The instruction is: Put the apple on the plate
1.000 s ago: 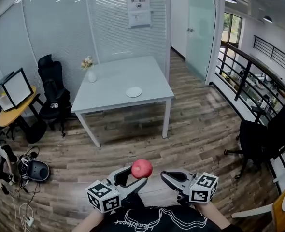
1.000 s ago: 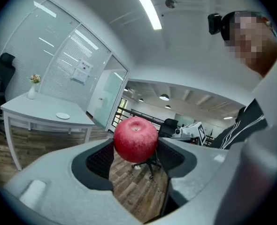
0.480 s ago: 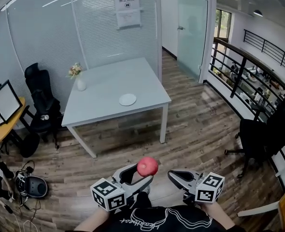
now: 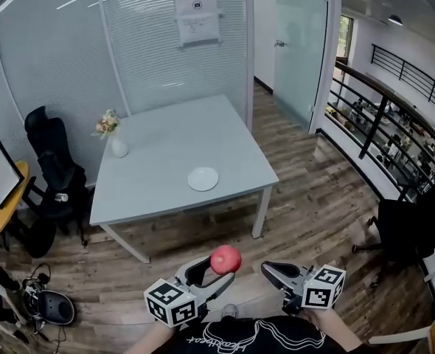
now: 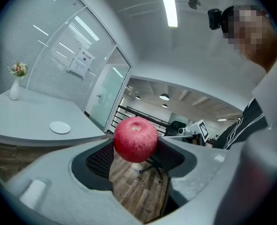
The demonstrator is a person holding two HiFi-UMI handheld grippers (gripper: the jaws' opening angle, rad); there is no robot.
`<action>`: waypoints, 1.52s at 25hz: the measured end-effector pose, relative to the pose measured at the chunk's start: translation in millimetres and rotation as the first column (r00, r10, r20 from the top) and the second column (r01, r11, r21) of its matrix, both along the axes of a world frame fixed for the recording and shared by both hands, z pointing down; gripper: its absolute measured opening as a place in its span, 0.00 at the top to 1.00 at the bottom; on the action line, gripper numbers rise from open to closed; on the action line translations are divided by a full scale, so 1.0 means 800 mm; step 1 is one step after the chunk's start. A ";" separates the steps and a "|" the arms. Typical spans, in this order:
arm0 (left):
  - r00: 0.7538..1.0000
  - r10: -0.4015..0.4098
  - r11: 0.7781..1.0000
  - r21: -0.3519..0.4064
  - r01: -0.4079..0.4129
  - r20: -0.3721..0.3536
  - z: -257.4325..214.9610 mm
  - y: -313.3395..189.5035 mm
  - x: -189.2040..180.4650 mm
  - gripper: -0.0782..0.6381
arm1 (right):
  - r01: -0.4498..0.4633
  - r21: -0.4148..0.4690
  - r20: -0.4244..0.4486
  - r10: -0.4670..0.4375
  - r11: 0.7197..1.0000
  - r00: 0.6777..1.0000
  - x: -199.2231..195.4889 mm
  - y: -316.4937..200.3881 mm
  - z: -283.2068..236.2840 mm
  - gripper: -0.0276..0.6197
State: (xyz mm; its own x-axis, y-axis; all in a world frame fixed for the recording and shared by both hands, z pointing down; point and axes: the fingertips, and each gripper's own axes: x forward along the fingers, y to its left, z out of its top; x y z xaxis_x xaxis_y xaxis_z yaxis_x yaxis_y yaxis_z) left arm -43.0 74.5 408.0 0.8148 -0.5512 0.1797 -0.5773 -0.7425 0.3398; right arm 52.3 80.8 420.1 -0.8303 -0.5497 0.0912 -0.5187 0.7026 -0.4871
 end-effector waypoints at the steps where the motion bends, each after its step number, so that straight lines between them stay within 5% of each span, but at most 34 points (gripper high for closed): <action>1: 1.000 -0.005 1.000 -0.001 0.005 0.000 0.000 -0.020 -0.008 0.48 | -0.002 -0.012 0.014 0.002 1.000 1.000 -0.006 -0.022 -0.001 0.94; 9: 1.000 -0.030 0.999 0.011 0.030 -0.005 -0.004 -0.163 -0.062 0.48 | 0.010 0.006 0.060 -0.010 1.000 0.998 -0.057 -0.169 -0.013 0.94; 21: 0.997 -0.083 0.996 -0.015 0.083 0.000 0.022 -0.268 -0.061 0.48 | -0.008 -0.074 0.063 0.012 0.997 0.998 -0.048 -0.268 0.024 0.94; 38: 0.980 -0.198 0.972 -0.128 0.195 -0.007 0.064 -0.428 -0.066 0.48 | 0.104 -0.123 0.067 -0.096 0.987 0.993 -0.049 -0.429 0.045 0.94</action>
State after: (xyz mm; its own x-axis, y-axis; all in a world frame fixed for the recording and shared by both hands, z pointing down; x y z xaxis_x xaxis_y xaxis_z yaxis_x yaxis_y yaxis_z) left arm -95.5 -268.0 459.3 0.6967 -0.6750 0.2428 -0.6999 -0.5657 0.4360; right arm 13.4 -262.2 456.2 -0.8867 -0.4508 0.1026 -0.4156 0.6802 -0.6038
